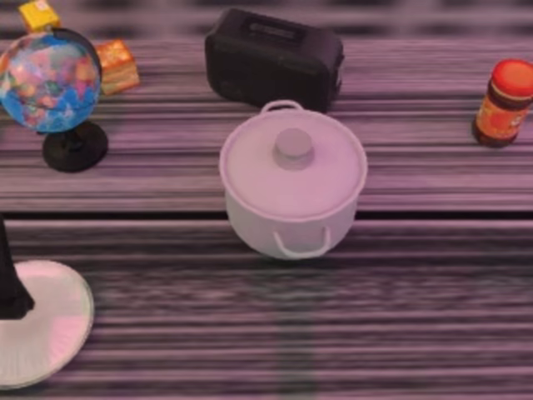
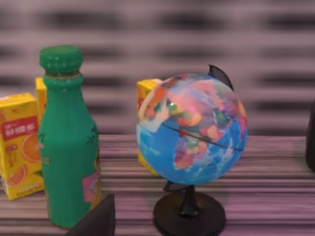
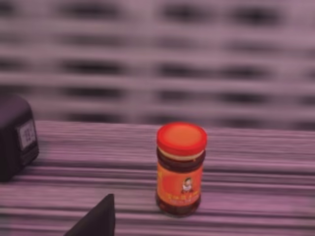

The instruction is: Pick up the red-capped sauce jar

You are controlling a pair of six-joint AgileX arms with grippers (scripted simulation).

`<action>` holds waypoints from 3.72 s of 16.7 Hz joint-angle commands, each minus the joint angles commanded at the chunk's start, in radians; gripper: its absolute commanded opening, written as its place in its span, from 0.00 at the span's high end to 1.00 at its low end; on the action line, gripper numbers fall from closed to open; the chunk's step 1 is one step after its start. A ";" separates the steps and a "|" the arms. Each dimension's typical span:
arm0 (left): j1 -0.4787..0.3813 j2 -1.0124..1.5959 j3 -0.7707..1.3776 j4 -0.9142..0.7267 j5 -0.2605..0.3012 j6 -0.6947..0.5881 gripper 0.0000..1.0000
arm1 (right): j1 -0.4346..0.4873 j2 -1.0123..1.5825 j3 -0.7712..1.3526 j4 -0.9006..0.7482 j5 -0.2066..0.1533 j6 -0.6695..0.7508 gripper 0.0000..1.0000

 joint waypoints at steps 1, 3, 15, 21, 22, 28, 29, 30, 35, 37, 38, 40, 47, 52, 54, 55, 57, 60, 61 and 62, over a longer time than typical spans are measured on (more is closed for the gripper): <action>0.000 0.000 0.000 0.000 0.000 0.000 0.00 | 0.000 0.066 0.070 -0.036 -0.002 -0.007 0.00; 0.000 0.000 0.000 0.000 0.000 0.000 0.00 | -0.001 0.214 0.227 -0.118 -0.006 -0.022 0.00; 0.000 0.000 0.000 0.000 0.000 0.000 0.00 | -0.014 1.391 1.421 -0.757 -0.021 -0.167 0.00; 0.000 0.000 0.000 0.000 0.000 0.000 0.00 | -0.020 1.952 1.987 -1.056 -0.026 -0.242 0.00; 0.000 0.000 0.000 0.000 0.000 0.000 0.00 | -0.020 2.031 2.066 -1.098 -0.027 -0.253 0.00; 0.000 0.000 0.000 0.000 0.000 0.000 0.00 | -0.018 2.365 2.393 -1.268 -0.033 -0.299 0.00; 0.000 0.000 0.000 0.000 0.000 0.000 0.00 | -0.017 2.392 2.419 -1.282 -0.034 -0.303 0.00; 0.000 0.000 0.000 0.000 0.000 0.000 0.00 | -0.017 2.406 2.432 -1.289 -0.035 -0.305 0.00; 0.000 0.000 0.000 0.000 0.000 0.000 0.00 | -0.015 2.412 2.433 -1.289 -0.034 -0.304 0.00; 0.000 0.000 0.000 0.000 0.000 0.000 0.00 | -0.015 2.411 2.417 -1.273 -0.034 -0.304 0.00; 0.000 0.000 0.000 0.000 0.000 0.000 0.00 | -0.014 2.409 2.397 -1.252 -0.034 -0.303 0.00; 0.000 0.000 0.000 0.000 0.000 0.000 0.00 | -0.013 2.406 2.341 -1.198 -0.034 -0.301 0.00; 0.000 0.000 0.000 0.000 0.000 0.000 0.00 | -0.010 2.405 2.229 -1.088 -0.034 -0.299 0.00; 0.000 0.000 0.000 0.000 0.000 0.000 0.00 | -0.010 2.405 2.229 -1.088 -0.034 -0.299 0.30; 0.000 0.000 0.000 0.000 0.000 0.000 0.00 | -0.010 2.405 2.229 -1.088 -0.034 -0.299 0.45; 0.000 0.000 0.000 0.000 0.000 0.000 0.00 | -0.010 2.405 2.229 -1.088 -0.034 -0.299 0.53; 0.000 0.000 0.000 0.000 0.000 0.000 0.00 | -0.010 2.405 2.229 -1.088 -0.034 -0.299 0.68; 0.000 0.000 0.000 0.000 0.000 0.000 0.00 | -0.010 2.405 2.229 -1.088 -0.034 -0.299 0.90; 0.000 0.000 0.000 0.000 0.000 0.000 0.00 | -0.010 2.405 2.229 -1.088 -0.034 -0.299 0.98; 0.000 0.000 0.000 0.000 0.000 0.000 0.00 | -0.010 2.405 2.229 -1.088 -0.034 -0.299 1.00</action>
